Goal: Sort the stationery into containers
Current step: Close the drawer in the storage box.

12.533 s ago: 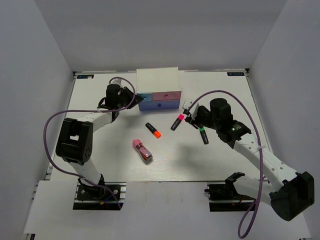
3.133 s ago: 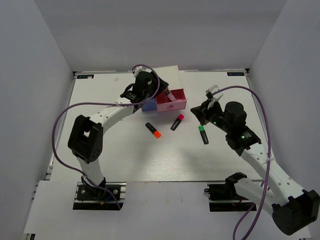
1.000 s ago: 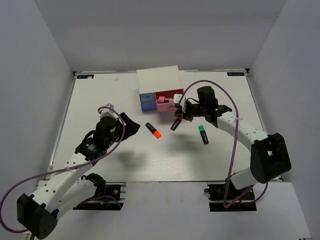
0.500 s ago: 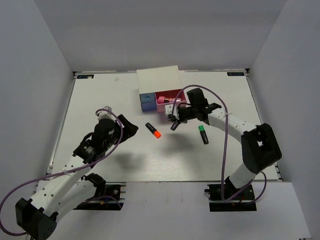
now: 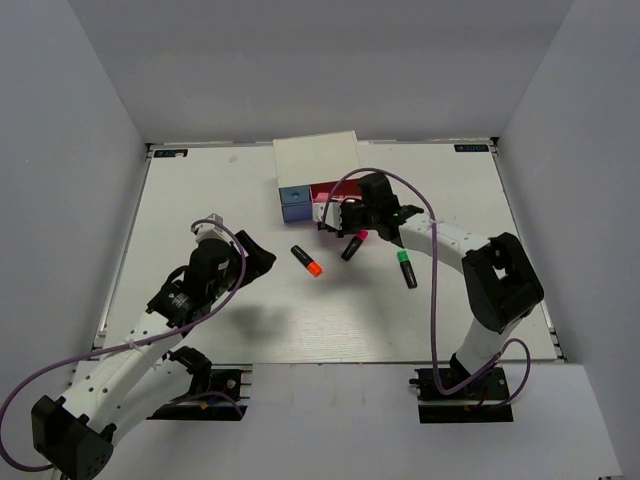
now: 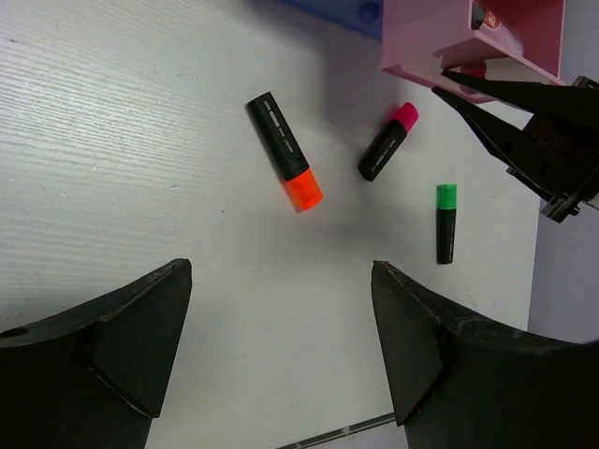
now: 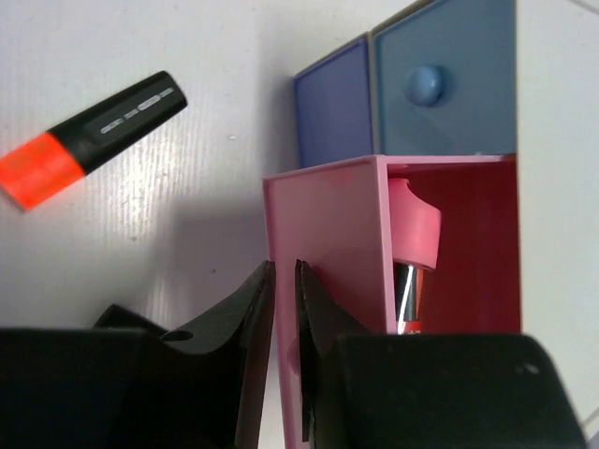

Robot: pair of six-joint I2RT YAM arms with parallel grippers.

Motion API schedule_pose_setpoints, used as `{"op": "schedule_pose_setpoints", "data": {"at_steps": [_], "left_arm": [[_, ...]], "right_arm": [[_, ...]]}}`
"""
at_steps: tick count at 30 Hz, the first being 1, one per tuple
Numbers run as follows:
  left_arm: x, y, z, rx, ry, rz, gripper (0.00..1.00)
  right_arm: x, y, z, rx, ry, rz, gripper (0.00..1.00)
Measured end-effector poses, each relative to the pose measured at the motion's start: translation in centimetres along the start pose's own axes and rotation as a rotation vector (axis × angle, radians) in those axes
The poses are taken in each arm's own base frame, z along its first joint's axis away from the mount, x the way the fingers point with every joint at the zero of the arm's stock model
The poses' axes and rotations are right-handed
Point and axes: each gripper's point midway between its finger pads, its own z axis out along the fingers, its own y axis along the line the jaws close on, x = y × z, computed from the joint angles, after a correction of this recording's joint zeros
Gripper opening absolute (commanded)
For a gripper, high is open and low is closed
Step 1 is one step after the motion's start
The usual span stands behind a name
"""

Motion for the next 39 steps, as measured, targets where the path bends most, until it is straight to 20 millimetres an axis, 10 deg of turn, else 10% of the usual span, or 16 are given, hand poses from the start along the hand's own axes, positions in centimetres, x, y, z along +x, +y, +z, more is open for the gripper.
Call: {"op": "schedule_pose_setpoints", "data": {"at_steps": [39], "left_arm": [[0.5, 0.7, -0.1, -0.013, 0.01, -0.005, 0.88]], "right_arm": [[2.0, -6.7, 3.8, 0.225, 0.157, -0.052, 0.18]]}}
